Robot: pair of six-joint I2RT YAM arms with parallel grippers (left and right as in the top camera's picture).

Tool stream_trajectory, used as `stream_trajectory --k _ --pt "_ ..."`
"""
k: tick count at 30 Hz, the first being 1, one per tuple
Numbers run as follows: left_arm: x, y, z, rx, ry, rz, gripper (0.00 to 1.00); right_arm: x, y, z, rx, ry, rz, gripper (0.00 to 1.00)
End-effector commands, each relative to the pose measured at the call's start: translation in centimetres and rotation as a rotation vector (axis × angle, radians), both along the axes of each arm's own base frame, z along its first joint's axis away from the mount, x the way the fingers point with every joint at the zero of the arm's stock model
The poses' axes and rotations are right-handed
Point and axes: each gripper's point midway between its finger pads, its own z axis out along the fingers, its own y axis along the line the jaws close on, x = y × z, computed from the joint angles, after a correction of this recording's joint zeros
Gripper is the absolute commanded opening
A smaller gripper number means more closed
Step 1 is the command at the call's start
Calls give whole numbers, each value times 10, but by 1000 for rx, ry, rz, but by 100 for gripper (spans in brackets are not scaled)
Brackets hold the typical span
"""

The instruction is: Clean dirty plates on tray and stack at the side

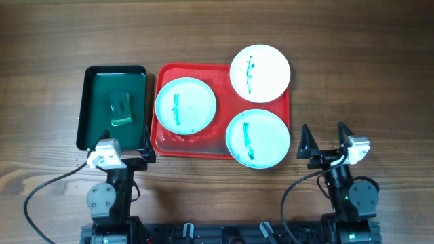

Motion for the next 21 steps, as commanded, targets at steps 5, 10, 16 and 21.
stream_trajectory --k 5,10,16,21 --pt "0 1 -2 2 3 7 100 -1 3 1 5 -7 16 100" --pt "0 1 -2 2 3 7 100 0 -1 1 4 -4 -10 100" --pt "0 1 -2 2 2 6 100 0 -3 1 2 -5 -22 100" --pt "0 1 -2 2 2 7 100 0 -3 1 4 -5 -21 100"
